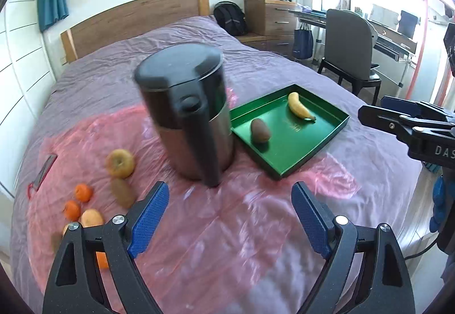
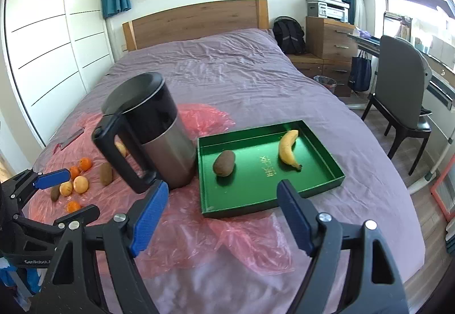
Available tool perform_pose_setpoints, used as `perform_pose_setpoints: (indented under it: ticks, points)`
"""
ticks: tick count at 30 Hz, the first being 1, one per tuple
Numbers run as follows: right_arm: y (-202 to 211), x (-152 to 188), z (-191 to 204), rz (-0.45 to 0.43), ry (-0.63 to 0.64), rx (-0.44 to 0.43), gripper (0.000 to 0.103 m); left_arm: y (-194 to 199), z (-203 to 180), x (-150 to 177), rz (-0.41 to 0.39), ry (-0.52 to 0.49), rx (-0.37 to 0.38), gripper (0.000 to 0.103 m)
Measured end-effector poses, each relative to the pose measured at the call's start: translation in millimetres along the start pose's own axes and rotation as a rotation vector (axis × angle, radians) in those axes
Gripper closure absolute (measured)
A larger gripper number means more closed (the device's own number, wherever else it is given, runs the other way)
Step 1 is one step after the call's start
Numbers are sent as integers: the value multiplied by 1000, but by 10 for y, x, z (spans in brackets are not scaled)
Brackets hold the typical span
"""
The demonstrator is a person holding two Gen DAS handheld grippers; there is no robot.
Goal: Organize fruits
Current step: 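Move both grippers back over the remaining fruits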
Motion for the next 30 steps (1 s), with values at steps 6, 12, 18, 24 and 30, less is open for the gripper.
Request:
perform_pose_setpoints:
  ticks: [6, 12, 18, 24, 30]
  points:
    - [148, 169, 490, 5, 27, -67, 18, 302, 396, 400, 3, 53, -60, 19]
    - [130, 328, 1001, 36, 76, -129, 18, 445, 804, 888, 31, 129, -101, 19]
    - [19, 447, 1499, 61, 141, -197, 18, 502, 1239, 1267, 46, 207, -146, 17]
    - [-176, 560, 1865, 96, 174, -247, 18, 540, 1670, 1542, 38, 275, -235, 17]
    - [-438, 646, 2122, 138, 198, -279, 18, 497, 2064, 1766, 54, 371, -265, 17]
Point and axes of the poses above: each gripper's, at about its wrist camera, not at the fingertips, and y roughly against the way its jaws point, z to its left, x to its underside, the point moved 3 cm from there along -y, roughly the way its jaws point, and after that the axes turned 2 degrees about -z, right-handed, at the moved point
